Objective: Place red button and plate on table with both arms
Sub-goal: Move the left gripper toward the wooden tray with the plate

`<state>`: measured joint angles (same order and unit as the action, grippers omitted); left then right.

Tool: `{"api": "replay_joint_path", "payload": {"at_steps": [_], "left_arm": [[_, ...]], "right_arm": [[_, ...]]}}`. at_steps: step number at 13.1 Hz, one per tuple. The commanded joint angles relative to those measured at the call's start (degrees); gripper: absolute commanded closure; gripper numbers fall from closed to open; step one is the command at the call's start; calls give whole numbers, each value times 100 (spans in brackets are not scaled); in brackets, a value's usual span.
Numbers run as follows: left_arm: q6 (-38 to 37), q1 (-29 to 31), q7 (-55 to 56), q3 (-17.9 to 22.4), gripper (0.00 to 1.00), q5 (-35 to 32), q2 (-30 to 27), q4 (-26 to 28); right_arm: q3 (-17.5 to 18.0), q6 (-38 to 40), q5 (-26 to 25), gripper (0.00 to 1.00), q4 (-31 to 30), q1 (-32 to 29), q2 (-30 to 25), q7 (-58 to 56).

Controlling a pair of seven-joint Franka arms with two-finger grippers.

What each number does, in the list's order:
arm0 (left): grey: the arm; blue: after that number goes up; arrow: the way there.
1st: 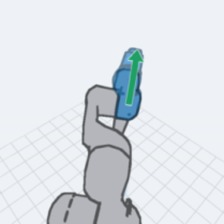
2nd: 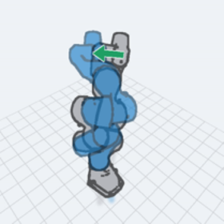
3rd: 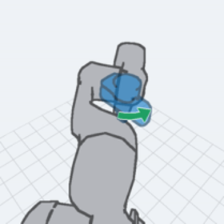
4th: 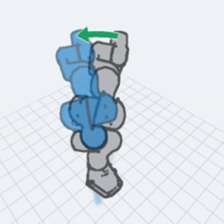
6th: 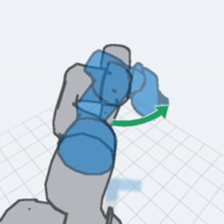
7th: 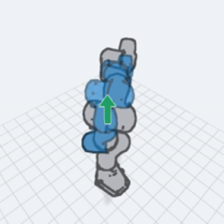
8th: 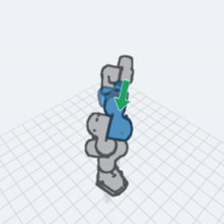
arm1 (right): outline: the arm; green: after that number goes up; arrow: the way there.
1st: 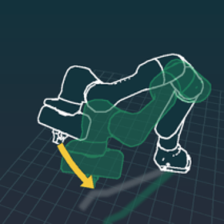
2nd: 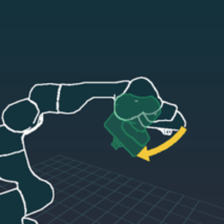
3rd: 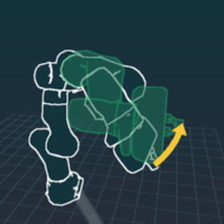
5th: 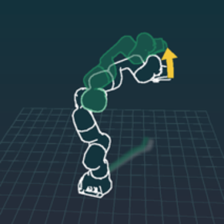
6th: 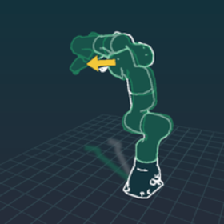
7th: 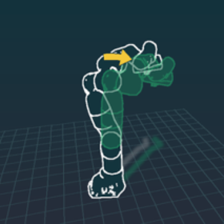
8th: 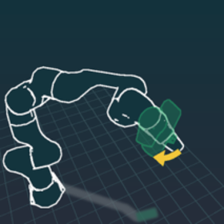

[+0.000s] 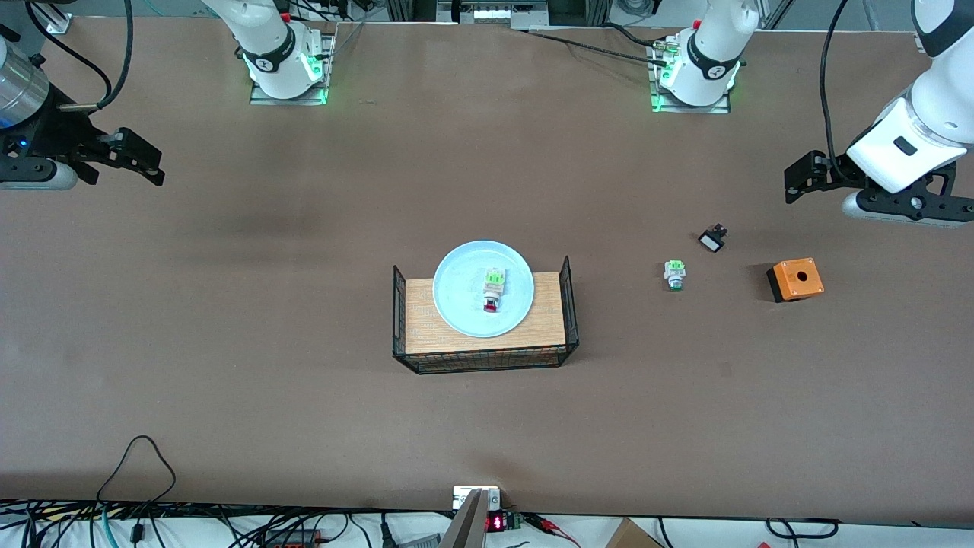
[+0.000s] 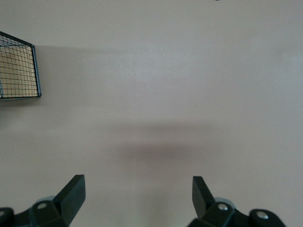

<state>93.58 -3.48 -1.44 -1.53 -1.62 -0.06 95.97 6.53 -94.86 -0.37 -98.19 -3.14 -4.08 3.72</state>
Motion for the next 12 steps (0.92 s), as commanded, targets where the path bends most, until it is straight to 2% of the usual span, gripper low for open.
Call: {"api": "replay_joint_path", "payload": {"at_steps": [1,9,11,12], "left_arm": [[-85,-21,-102,48,0,30,93,-166],[-242,-205,-14,30,0,38,146,-315],[-637,-319,47,-13,0,353,303,-630],[-944,-433,73,-49,0,407,470,-963]], "right_arm": [[32,55,10,0,2,-55,-5,-82],[32,55,2,0,2,-46,-5,-82],[32,55,2,0,2,-55,-5,-82],[32,55,2,0,2,-55,-5,-82]]}}
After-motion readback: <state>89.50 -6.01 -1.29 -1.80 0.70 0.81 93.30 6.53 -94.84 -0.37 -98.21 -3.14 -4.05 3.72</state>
